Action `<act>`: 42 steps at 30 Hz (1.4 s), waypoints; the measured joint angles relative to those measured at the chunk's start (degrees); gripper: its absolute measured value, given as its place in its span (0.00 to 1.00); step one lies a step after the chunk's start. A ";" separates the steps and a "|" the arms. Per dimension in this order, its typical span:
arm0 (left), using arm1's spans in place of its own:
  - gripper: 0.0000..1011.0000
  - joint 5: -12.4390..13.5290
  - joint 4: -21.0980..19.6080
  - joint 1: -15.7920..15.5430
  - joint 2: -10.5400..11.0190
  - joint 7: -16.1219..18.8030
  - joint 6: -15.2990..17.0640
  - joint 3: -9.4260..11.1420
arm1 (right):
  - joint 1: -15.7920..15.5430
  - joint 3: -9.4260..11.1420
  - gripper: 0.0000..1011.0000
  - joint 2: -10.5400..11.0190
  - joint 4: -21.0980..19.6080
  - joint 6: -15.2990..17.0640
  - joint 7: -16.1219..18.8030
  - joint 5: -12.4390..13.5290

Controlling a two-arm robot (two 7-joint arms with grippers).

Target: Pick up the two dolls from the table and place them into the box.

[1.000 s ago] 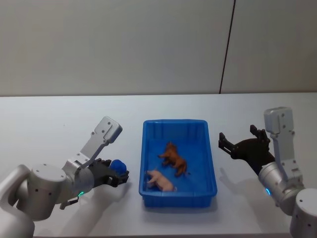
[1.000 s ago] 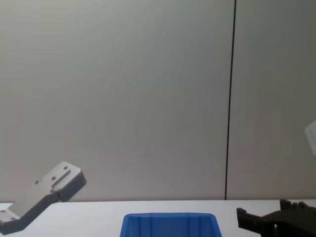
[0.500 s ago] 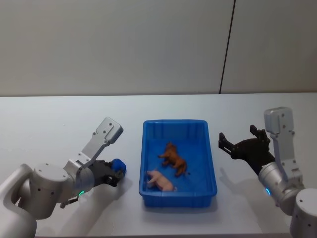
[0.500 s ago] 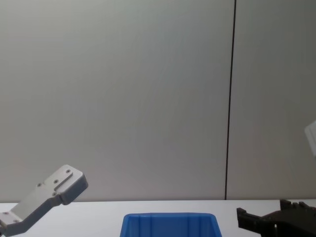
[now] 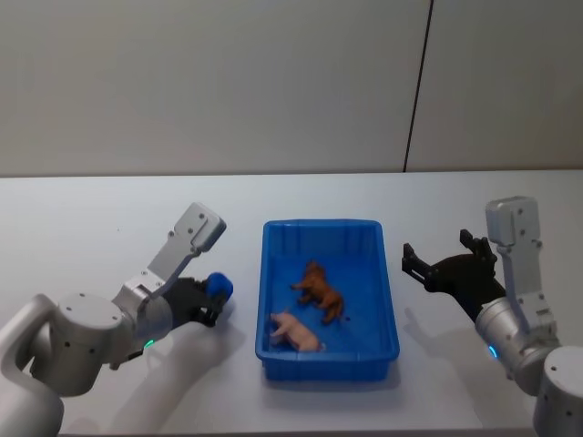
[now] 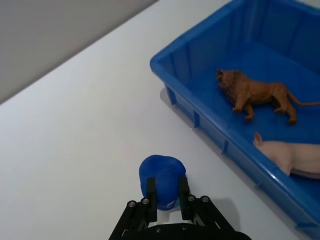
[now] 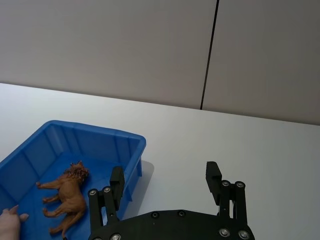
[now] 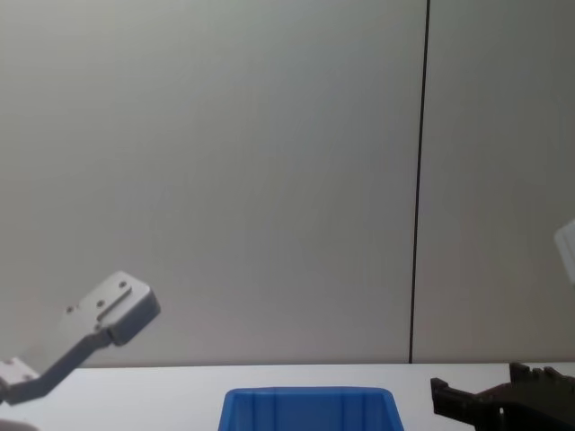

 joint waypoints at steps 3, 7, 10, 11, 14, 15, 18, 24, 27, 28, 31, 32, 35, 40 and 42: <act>0.24 0.03 -1.50 0.12 0.27 0.10 -1.21 -0.27 | 0.00 0.00 0.99 0.00 0.00 0.00 0.00 0.00; 0.22 0.02 -2.92 0.20 0.49 0.07 -2.68 -0.54 | 0.00 0.00 0.99 0.00 0.00 0.00 0.00 0.00; 0.20 -0.13 -4.09 0.20 0.65 -0.22 -4.11 -0.78 | 0.00 0.00 0.99 0.00 0.00 0.00 0.00 0.00; 0.19 -0.19 -4.33 0.20 0.67 -0.36 -4.52 -0.83 | 0.00 0.00 0.99 0.00 0.00 0.00 0.00 0.00; 0.18 -0.58 -5.29 0.08 0.75 -1.09 -6.41 -1.06 | 0.00 0.00 0.99 0.00 0.00 0.00 0.00 0.00; 0.18 -0.69 -5.48 0.03 0.76 -1.32 -6.89 -1.11 | 0.00 0.00 0.99 0.00 0.00 0.00 0.00 0.00; 0.16 -1.20 -6.08 -0.23 0.76 -2.46 -8.96 -1.29 | 0.00 0.00 0.99 0.00 0.00 0.00 0.00 0.00; 0.12 -2.45 -6.51 -1.12 0.46 -5.57 -12.85 -1.56 | 0.00 0.00 0.99 0.00 0.00 0.00 0.00 0.00; 0.12 -3.16 -6.43 -1.66 0.20 -7.63 -14.62 -1.60 | 0.00 0.00 0.99 0.00 0.00 0.00 0.00 0.00; 0.12 -3.33 -6.31 -1.86 0.10 -8.08 -14.98 -1.60 | 0.00 0.00 0.99 0.00 0.00 0.00 0.00 0.00; 0.12 -4.10 -5.79 -2.53 -0.26 -10.40 -16.48 -1.60 | 0.00 0.00 0.99 0.00 0.00 0.00 0.00 0.00; 0.13 -4.30 -5.64 -2.70 -0.35 -10.98 -16.79 -1.60 | 0.01 0.00 0.99 0.00 0.00 0.00 0.00 0.00; 0.19 -5.08 -4.93 -3.42 -0.77 -13.53 -17.92 -1.53 | 0.00 0.00 0.99 0.00 0.00 0.00 -0.01 0.00; 0.34 -6.41 -3.08 -4.97 -1.67 -18.21 -18.85 -1.25 | 0.00 0.00 0.99 0.00 0.00 0.00 0.00 0.00; 0.42 -6.88 -2.27 -5.62 -2.01 -20.09 -18.87 -1.15 | 0.00 0.00 0.99 0.00 0.00 0.00 -0.01 0.00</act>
